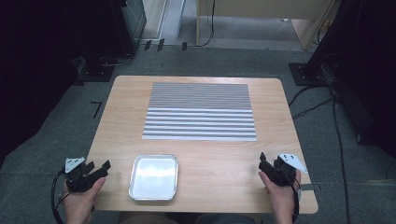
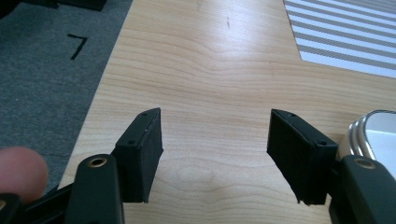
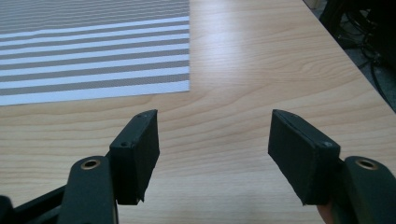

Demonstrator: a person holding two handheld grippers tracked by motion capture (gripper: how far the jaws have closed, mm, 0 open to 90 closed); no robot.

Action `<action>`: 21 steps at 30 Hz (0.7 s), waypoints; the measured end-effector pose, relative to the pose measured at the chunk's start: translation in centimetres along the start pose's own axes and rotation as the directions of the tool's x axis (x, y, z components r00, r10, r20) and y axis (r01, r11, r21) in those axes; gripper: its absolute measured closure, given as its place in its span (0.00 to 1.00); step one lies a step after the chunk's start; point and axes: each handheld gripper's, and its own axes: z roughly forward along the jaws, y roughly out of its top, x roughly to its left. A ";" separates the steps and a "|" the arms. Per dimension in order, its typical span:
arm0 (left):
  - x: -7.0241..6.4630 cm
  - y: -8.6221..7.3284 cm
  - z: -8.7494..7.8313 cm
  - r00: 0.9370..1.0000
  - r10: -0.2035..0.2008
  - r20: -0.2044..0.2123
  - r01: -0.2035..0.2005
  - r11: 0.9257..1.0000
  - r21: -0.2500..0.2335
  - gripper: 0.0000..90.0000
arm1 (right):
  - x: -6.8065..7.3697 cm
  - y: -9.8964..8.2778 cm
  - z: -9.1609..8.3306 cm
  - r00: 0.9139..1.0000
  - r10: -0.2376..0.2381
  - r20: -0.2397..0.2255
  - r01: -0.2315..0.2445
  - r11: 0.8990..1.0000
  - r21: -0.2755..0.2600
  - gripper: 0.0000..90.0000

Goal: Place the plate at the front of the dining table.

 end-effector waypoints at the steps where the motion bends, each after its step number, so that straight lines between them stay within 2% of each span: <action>1: 0.0 0.0 0.0 1.000 0.000 0.000 0.000 1.000 0.000 0.42 | 0.0 0.0 0.0 1.000 0.000 0.000 0.000 1.000 0.000 0.38; 2: 0.0 0.1 -0.2 1.000 -0.001 0.013 0.001 1.000 -0.006 0.42 | 0.8 0.0 -0.3 1.000 0.001 -0.011 -0.001 1.000 -0.001 0.40; 4: 0.0 0.1 -0.3 1.000 0.000 0.017 0.000 1.000 -0.005 0.43 | 1.1 0.1 -0.4 1.000 0.004 -0.020 -0.004 1.000 -0.005 0.42; 6: 0.0 0.2 -0.3 1.000 -0.003 0.028 0.003 1.000 -0.007 0.44 | 1.9 0.1 -0.6 1.000 -0.004 -0.029 0.003 1.000 -0.013 0.53; 8: -0.1 0.1 -0.3 0.999 -0.013 0.050 0.013 1.000 -0.004 0.45 | 2.9 0.1 -1.0 0.999 -0.005 -0.046 0.003 0.999 -0.035 0.60; 11: -0.3 0.1 -0.3 0.998 -0.012 0.063 0.012 1.000 -0.001 0.46 | 3.6 0.2 -1.2 0.999 -0.014 -0.049 0.012 0.999 -0.041 0.61; 14: -0.6 0.1 -0.4 0.997 0.000 0.076 0.000 1.000 -0.003 0.47 | 4.8 -0.1 -1.2 0.996 -0.012 -0.083 0.009 0.999 -0.035 0.61; 15: -0.8 0.1 -0.4 0.997 0.003 0.080 -0.002 1.000 -0.005 0.47 | 4.8 -0.1 -1.2 0.996 -0.012 -0.083 0.009 0.999 -0.035 0.61; 18: -1.0 0.3 -0.6 0.995 0.018 0.095 -0.018 1.000 -0.005 0.48 | 5.9 -0.5 -1.2 0.991 -0.010 -0.130 0.007 1.000 -0.019 0.57; 19: -1.0 0.3 -0.6 0.995 0.018 0.095 -0.018 1.000 -0.005 0.48 | 5.9 -0.5 -1.2 0.991 -0.010 -0.130 0.007 1.000 -0.019 0.57; 20: -1.1 0.3 -0.6 0.995 0.019 0.097 -0.019 1.000 -0.005 0.48 | 6.4 -0.6 -1.1 0.982 0.012 -0.186 -0.013 1.000 0.001 0.56; 21: -1.1 0.3 -0.7 0.995 0.022 0.099 -0.022 1.000 -0.003 0.48 | 6.4 -0.6 -1.1 0.982 0.012 -0.186 -0.013 1.000 0.001 0.56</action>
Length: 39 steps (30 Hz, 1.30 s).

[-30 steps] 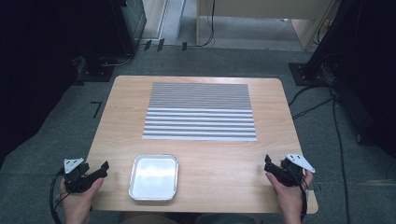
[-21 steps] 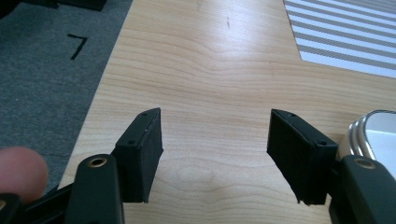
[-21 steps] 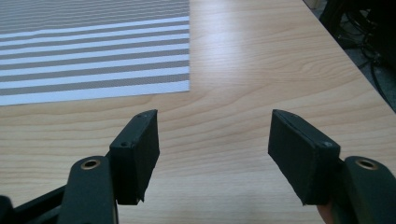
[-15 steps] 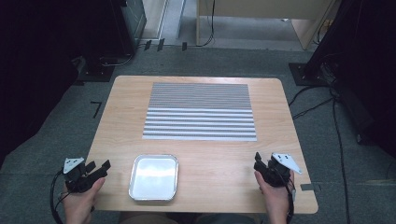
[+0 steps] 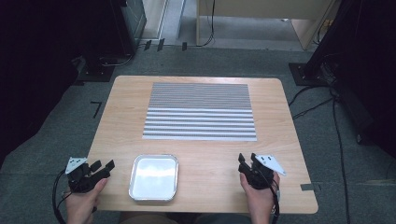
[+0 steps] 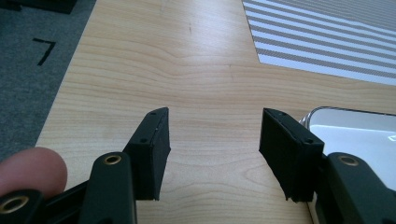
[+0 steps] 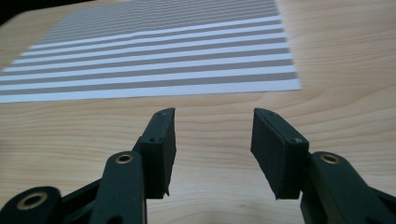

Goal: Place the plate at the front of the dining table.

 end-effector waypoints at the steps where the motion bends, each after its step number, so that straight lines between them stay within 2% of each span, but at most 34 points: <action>1: 0.0 0.0 0.0 1.000 -0.001 0.003 0.001 1.000 0.002 0.48 | 0.3 -0.1 0.0 1.000 0.005 -0.018 -0.005 1.000 0.004 0.56; 3: -0.1 0.1 0.0 1.000 -0.006 0.016 0.006 1.000 0.005 0.50 | 1.3 -0.2 0.0 0.999 0.015 -0.041 -0.015 1.000 0.017 0.54; 4: -0.1 0.1 0.0 1.000 -0.006 0.016 0.006 1.000 0.005 0.50 | 1.3 -0.2 0.0 0.999 0.015 -0.041 -0.015 1.000 0.017 0.54; 8: -0.3 0.1 0.1 1.000 0.002 0.029 -0.003 1.000 0.010 0.51 | 2.7 -0.2 0.0 0.996 0.045 -0.082 -0.042 0.998 0.042 0.50; 9: -0.4 0.1 0.1 1.000 0.002 0.031 -0.002 1.000 0.009 0.51 | 3.5 -0.3 0.1 0.994 0.049 -0.101 -0.044 0.998 0.047 0.52; 17: -0.5 0.1 0.3 0.999 0.008 0.034 -0.009 1.000 0.024 0.56 | 5.3 -1.0 0.6 0.985 0.038 -0.170 -0.033 0.999 0.033 0.61; 19: -0.5 0.0 0.3 1.000 -0.001 0.006 0.000 1.000 0.031 0.56 | 5.8 -1.1 0.8 0.979 0.057 -0.195 -0.049 0.998 0.044 0.65; 22: -0.7 -0.1 0.5 0.999 -0.001 0.038 -0.001 0.999 0.046 0.61 | 7.1 -1.4 1.1 0.971 0.076 -0.228 -0.060 0.995 0.077 0.70; 25: -0.9 -0.1 0.5 0.999 -0.003 0.041 0.001 0.999 0.043 0.62 | 7.8 -1.6 1.3 0.970 0.065 -0.233 -0.049 0.996 0.075 0.72; 27: -1.1 -0.2 0.5 0.999 0.006 0.050 -0.008 0.999 0.040 0.65 | 8.5 -1.9 1.4 0.967 0.064 -0.247 -0.050 0.997 0.065 0.73; 28: -1.2 -0.2 0.5 0.998 0.013 0.058 -0.015 0.999 0.040 0.67 | 9.0 -2.1 1.6 0.959 0.090 -0.267 -0.077 0.995 0.057 0.75; 29: -1.3 -0.2 0.6 0.998 0.015 0.065 -0.018 0.999 0.042 0.67 | 9.0 -2.1 1.6 0.959 0.090 -0.267 -0.077 0.995 0.057 0.75; 31: -1.6 -0.3 0.6 0.997 0.023 0.077 -0.027 0.999 0.047 0.69 | 9.4 -2.3 1.7 0.948 0.115 -0.296 -0.102 0.993 0.059 0.77; 36: -2.2 -0.5 0.7 0.994 0.049 0.093 -0.053 0.997 0.047 0.71 | 10.6 -2.6 2.0 0.948 0.104 -0.300 -0.088 0.994 0.065 0.78; 39: -2.6 -0.6 0.8 0.992 0.062 0.112 -0.068 0.996 0.053 0.72 | 11.5 -3.1 2.1 0.945 0.102 -0.311 -0.083 0.994 0.071 0.77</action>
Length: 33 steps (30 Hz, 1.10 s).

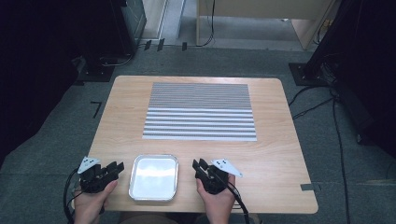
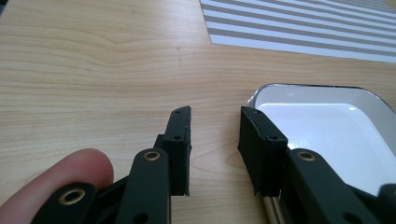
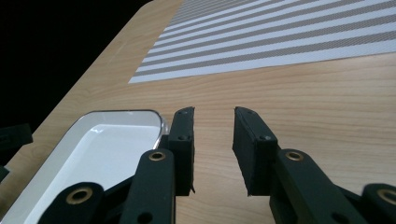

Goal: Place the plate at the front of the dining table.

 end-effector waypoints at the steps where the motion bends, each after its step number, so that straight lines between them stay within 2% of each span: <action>1: 0.0 0.0 0.0 1.000 0.000 0.000 0.000 1.000 0.000 0.72 | 0.0 0.0 0.0 1.000 0.000 0.000 0.000 1.000 0.000 0.77; 3: -0.2 0.0 0.0 1.000 0.007 0.015 -0.007 1.000 0.003 0.73 | 0.4 -0.3 0.2 1.000 0.005 -0.005 -0.005 1.000 0.010 0.77; 4: -0.4 0.0 0.1 0.999 0.013 0.030 -0.013 1.000 0.005 0.76 | 0.8 -0.5 0.4 1.000 0.016 -0.023 -0.016 1.000 0.017 0.77; 13: -0.7 0.0 0.1 0.997 0.024 0.079 -0.026 1.000 0.018 0.81 | 2.2 -1.5 1.3 1.000 -0.006 -0.027 0.007 0.999 0.054 0.79; 14: -0.8 0.0 0.1 0.995 0.028 0.097 -0.030 0.999 0.015 0.85 | 2.4 -1.8 1.5 1.000 -0.003 -0.029 0.005 0.998 0.060 0.79; 20: -1.1 0.1 0.1 0.991 0.043 0.125 -0.046 0.999 0.021 0.89 | 3.1 -2.2 1.9 1.000 -0.003 -0.030 0.005 0.998 0.069 0.80; 29: -2.0 -0.1 0.4 0.990 0.076 0.121 -0.081 0.996 0.036 0.88 | 3.9 -2.6 2.4 1.000 -0.004 -0.030 0.007 0.996 0.087 0.81; 33: -2.2 -0.1 0.5 0.989 0.085 0.121 -0.090 0.995 0.040 0.87 | 4.2 -2.7 2.6 1.000 -0.006 -0.011 0.007 0.994 0.106 0.86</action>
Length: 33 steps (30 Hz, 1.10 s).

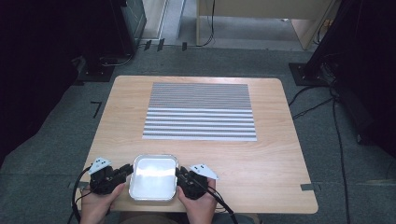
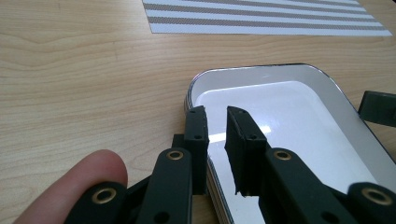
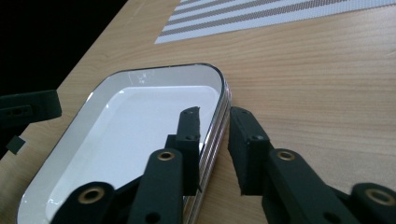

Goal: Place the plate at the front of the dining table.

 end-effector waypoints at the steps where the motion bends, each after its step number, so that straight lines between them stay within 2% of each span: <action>1: 0.0 0.0 0.0 1.000 0.001 0.000 -0.001 1.000 0.001 0.87 | 0.1 0.0 0.1 1.000 0.003 0.005 -0.003 1.000 0.003 0.88; 9: 0.0 0.0 0.1 1.000 0.006 -0.011 -0.005 1.000 0.006 0.87 | 0.7 -0.3 0.3 0.999 -0.010 0.033 0.010 1.000 0.002 0.92; 12: -0.1 0.0 0.1 1.000 0.006 -0.014 -0.006 1.000 0.008 0.86 | 1.2 -0.5 0.3 0.998 -0.021 0.057 0.021 1.000 -0.003 0.94; 13: -0.2 0.0 0.1 1.000 0.009 -0.018 -0.009 1.000 0.008 0.86 | 1.5 -0.6 0.3 0.996 -0.028 0.080 0.029 1.000 -0.006 0.96; 14: -0.2 0.0 0.1 1.000 0.009 -0.018 -0.009 1.000 0.008 0.85 | 1.5 -0.6 0.3 0.996 -0.028 0.080 0.029 1.000 -0.006 0.96; 15: -0.2 0.0 0.1 1.000 0.016 -0.024 -0.016 1.000 0.010 0.85 | 2.0 -0.6 0.4 0.993 -0.041 0.112 0.043 0.999 -0.014 0.97; 16: -0.2 0.0 0.1 1.000 0.016 -0.024 -0.016 1.000 0.010 0.85 | 2.0 -0.6 0.4 0.993 -0.041 0.112 0.043 0.999 -0.014 0.97; 17: -0.4 0.0 0.2 0.999 0.023 -0.034 -0.022 1.000 0.013 0.84 | 2.5 -0.7 0.4 0.988 -0.050 0.147 0.053 0.998 -0.017 0.98; 21: -0.6 0.0 0.3 0.999 0.018 -0.046 -0.017 1.000 0.017 0.81 | 3.0 -0.9 0.6 0.980 -0.064 0.187 0.071 0.997 -0.030 0.98; 24: -1.0 -0.2 0.6 0.997 0.019 -0.070 -0.017 0.999 0.031 0.81 | 3.2 -1.0 0.6 0.977 -0.067 0.201 0.075 0.997 -0.034 0.98; 25: -1.2 -0.2 0.8 0.997 0.017 -0.080 -0.014 0.999 0.036 0.77 | 3.4 -1.1 0.6 0.974 -0.068 0.214 0.079 0.996 -0.041 0.99; 29: -2.2 -0.5 1.2 0.992 0.010 -0.127 -0.006 1.000 0.031 0.73 | 3.4 -1.1 0.6 0.976 -0.042 0.215 0.055 0.997 -0.053 1.00; 30: -2.4 -0.6 1.3 0.990 0.018 -0.138 -0.014 0.999 0.033 0.72 | 3.4 -1.1 0.6 0.976 -0.040 0.216 0.054 0.997 -0.058 1.00; 31: -2.9 -0.7 1.5 0.985 0.034 -0.172 -0.029 0.999 0.033 0.72 | 3.5 -1.2 0.6 0.975 -0.034 0.220 0.050 0.996 -0.069 1.00; 33: -3.0 -0.8 1.6 0.982 0.038 -0.185 -0.032 0.999 0.032 0.73 | 3.5 -1.2 0.6 0.975 -0.032 0.220 0.049 0.996 -0.074 1.00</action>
